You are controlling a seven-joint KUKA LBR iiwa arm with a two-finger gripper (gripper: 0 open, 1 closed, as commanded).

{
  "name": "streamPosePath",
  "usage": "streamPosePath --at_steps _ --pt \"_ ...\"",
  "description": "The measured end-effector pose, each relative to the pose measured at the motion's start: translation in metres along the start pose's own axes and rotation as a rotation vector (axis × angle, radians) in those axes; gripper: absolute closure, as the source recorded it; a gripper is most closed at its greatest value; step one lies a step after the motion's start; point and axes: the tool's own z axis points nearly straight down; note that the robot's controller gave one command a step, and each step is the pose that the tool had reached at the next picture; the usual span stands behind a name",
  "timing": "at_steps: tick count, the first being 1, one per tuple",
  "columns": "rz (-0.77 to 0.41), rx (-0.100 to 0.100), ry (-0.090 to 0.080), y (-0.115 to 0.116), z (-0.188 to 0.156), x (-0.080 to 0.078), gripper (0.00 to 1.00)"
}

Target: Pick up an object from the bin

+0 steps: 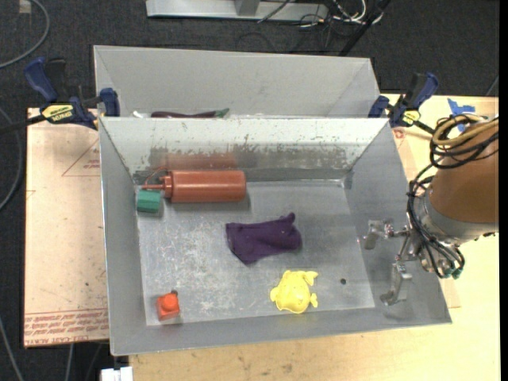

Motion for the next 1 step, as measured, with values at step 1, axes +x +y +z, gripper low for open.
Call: streamPosePath --at_steps 1 --pt "-0.004 0.002 -0.007 0.0006 -0.0043 -0.0016 0.0"
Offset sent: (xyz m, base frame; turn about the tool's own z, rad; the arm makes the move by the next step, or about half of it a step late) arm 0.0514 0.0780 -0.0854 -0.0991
